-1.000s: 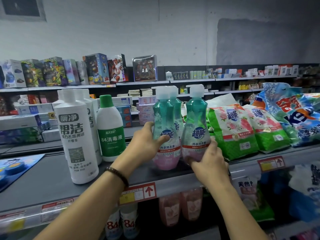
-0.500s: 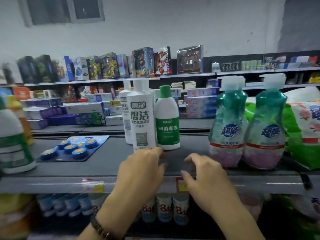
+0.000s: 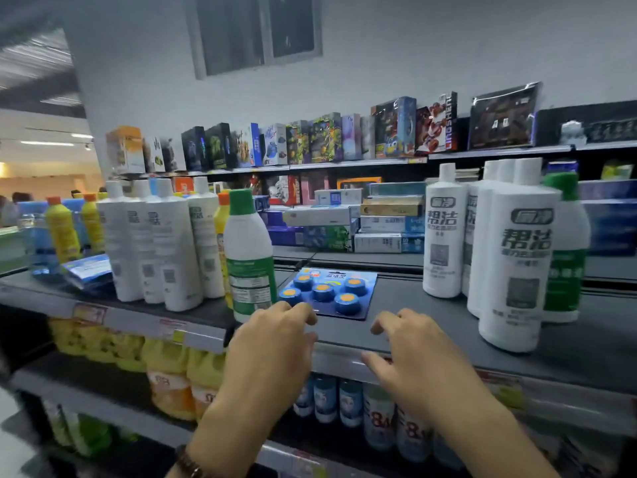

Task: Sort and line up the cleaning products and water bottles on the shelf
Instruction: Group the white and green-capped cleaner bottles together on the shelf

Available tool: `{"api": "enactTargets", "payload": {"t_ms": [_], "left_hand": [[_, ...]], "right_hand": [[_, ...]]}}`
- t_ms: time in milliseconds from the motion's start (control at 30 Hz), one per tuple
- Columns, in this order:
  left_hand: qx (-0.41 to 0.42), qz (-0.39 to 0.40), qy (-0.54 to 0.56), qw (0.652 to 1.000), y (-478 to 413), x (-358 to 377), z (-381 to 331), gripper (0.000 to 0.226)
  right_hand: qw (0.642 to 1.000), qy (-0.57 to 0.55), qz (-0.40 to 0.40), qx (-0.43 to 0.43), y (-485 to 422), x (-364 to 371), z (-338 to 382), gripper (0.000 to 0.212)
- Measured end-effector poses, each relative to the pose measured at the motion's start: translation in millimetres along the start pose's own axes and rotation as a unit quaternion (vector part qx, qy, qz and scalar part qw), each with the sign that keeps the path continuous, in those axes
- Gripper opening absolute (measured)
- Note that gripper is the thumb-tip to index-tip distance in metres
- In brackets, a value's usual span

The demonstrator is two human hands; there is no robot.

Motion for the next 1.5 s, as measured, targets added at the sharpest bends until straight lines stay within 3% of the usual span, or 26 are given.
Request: {"api": "enactTargets", "payload": {"t_ms": [267, 433, 567, 633, 767, 833, 900, 1100, 1267, 1433, 1500], "left_hand": [[-0.003, -0.036, 0.020, 0.999, -19.9, 0.3, 126.0, 0.040], [0.010, -0.044, 0.040, 0.998, -42.1, 12.4, 157.2, 0.047], [0.032, -0.045, 0.027, 0.998, -57.0, 25.1, 170.9, 0.068], [0.032, -0.033, 0.033, 0.998, -63.2, 29.3, 174.6, 0.069], [0.038, 0.010, 0.078, 0.996, -70.9, 46.1, 179.2, 0.051], [0.037, 0.025, 0.132, 0.990, -70.6, 56.6, 180.6, 0.055], [0.034, 0.016, 0.166, 0.985, -68.9, 60.8, 178.8, 0.059], [0.036, -0.028, 0.219, 0.975, -59.7, 57.7, 161.8, 0.040], [0.054, -0.020, 0.258, 0.964, -56.5, 52.4, 135.6, 0.039], [0.040, 0.091, 0.294, 0.951, -77.4, 54.1, 117.3, 0.043], [0.042, 0.082, 0.313, 0.945, -90.9, 41.6, 108.4, 0.044]], "right_hand": [[1.000, -0.002, -0.021, 0.004, -67.5, 63.0, 108.4, 0.050], [0.999, 0.001, -0.028, 0.046, -105.1, 93.4, 134.3, 0.053], [0.996, 0.031, -0.019, 0.083, -125.0, 102.4, 139.2, 0.061], [0.996, 0.011, -0.023, 0.089, -131.9, 105.4, 140.7, 0.060], [0.994, -0.048, -0.027, 0.098, -138.9, 111.4, 139.1, 0.055], [0.990, -0.090, -0.023, 0.102, -139.8, 112.3, 138.7, 0.052], [0.987, -0.121, -0.026, 0.102, -138.5, 112.2, 137.4, 0.045], [0.972, -0.204, -0.018, 0.117, -125.4, 109.8, 115.2, 0.038], [0.974, -0.192, 0.013, 0.121, -117.3, 94.9, 90.2, 0.044], [0.972, -0.183, 0.005, 0.146, -106.2, 76.3, 64.1, 0.049], [0.970, -0.189, 0.001, 0.154, -104.0, 75.8, 59.4, 0.049]]}}
Point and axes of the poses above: each hand's wrist, its own y-axis away from the middle knuckle, its own x-axis out of the palm, z = x × y, the point moved 6 cm from there along -y, towards the middle knuckle, and after that the axes turned 5 degrees about -z, right-handed, at the moved point
